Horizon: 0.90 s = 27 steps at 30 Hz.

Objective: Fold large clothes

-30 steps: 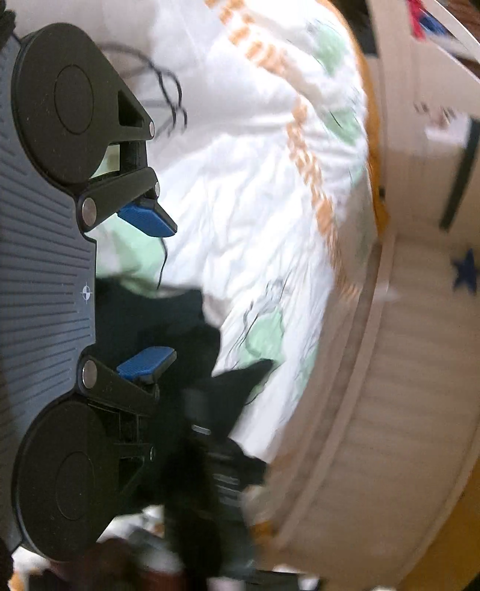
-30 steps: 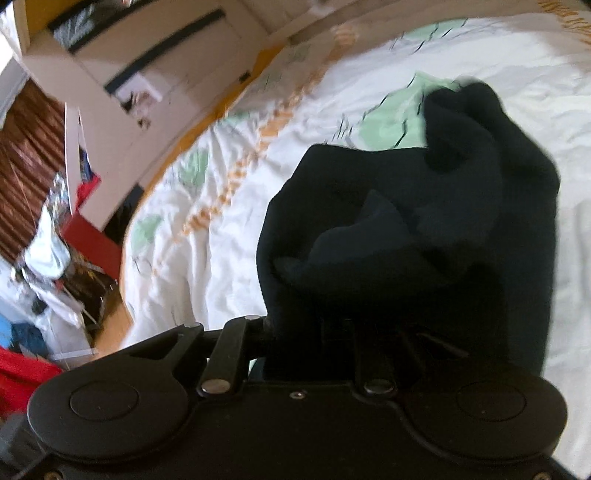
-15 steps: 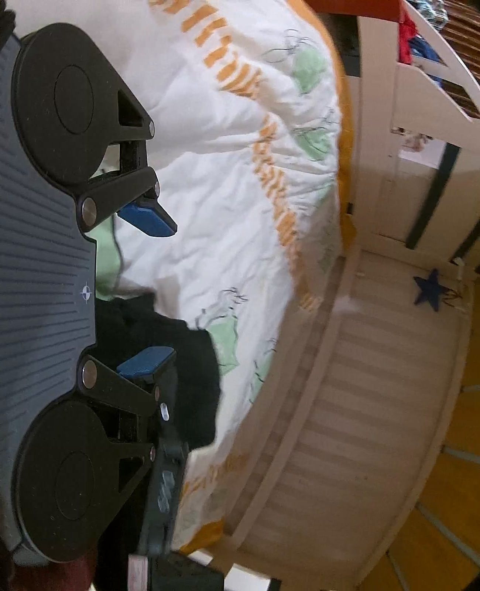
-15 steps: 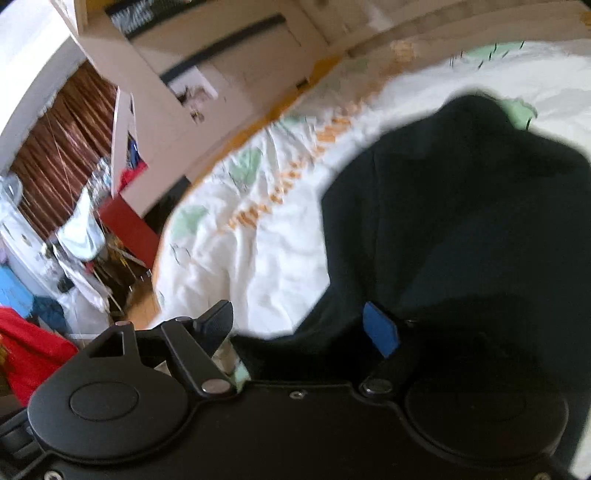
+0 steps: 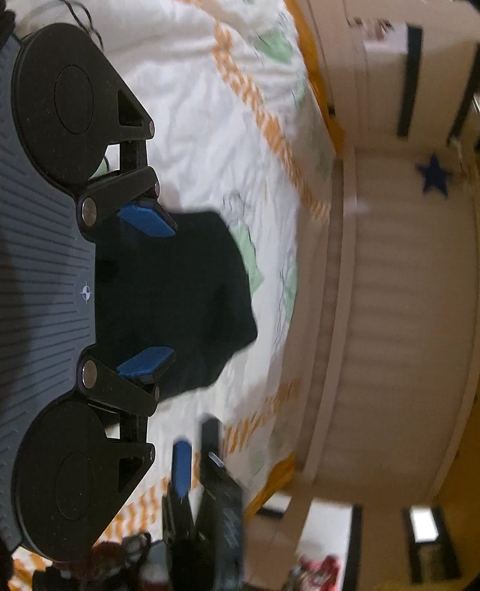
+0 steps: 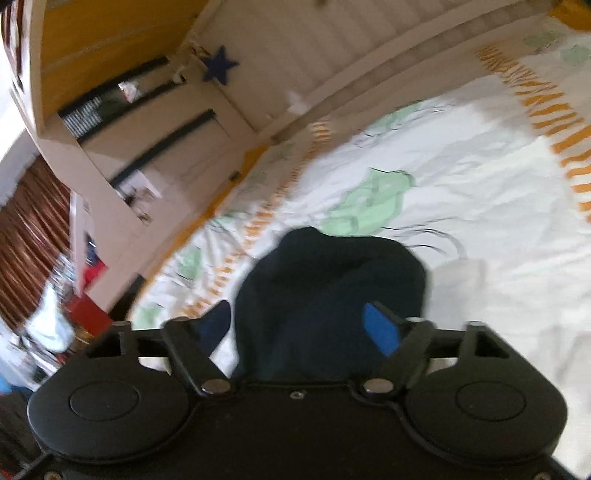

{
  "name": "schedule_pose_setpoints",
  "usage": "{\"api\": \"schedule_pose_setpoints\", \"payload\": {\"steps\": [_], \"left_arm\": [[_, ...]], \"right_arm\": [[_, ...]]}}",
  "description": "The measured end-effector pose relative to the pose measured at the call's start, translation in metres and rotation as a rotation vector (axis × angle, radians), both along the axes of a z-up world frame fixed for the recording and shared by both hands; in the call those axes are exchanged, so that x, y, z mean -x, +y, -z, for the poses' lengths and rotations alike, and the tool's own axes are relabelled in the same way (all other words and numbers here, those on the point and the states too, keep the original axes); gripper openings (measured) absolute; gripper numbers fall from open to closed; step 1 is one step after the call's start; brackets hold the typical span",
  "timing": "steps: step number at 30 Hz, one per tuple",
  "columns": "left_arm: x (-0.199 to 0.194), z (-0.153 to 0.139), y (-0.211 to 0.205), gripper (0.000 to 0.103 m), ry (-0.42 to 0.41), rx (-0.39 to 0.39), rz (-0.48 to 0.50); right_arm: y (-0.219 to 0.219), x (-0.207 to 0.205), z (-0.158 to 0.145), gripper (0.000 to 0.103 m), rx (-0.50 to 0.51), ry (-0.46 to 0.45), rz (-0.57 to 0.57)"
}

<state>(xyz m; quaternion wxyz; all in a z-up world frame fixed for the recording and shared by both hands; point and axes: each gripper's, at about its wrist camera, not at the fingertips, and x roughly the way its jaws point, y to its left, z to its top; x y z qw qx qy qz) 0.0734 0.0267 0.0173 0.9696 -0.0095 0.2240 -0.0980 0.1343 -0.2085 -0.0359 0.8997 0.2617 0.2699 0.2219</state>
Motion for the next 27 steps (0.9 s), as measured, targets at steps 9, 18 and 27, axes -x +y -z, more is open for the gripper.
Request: {"api": "schedule_pose_setpoints", "payload": {"steps": [9, 18, 27], "left_arm": [[-0.024, 0.026, 0.004, 0.065, 0.089, -0.032, -0.019], [-0.044, 0.061, 0.023, 0.077, 0.196, -0.045, -0.076], [-0.044, 0.071, 0.040, 0.080, 0.270, 0.042, -0.067]], "right_arm": [[0.052, -0.014, 0.025, 0.028, 0.245, 0.019, -0.059], [0.078, -0.027, 0.044, 0.028, 0.296, 0.050, -0.150], [0.081, -0.028, 0.018, 0.032, 0.346, 0.008, -0.212]]}}
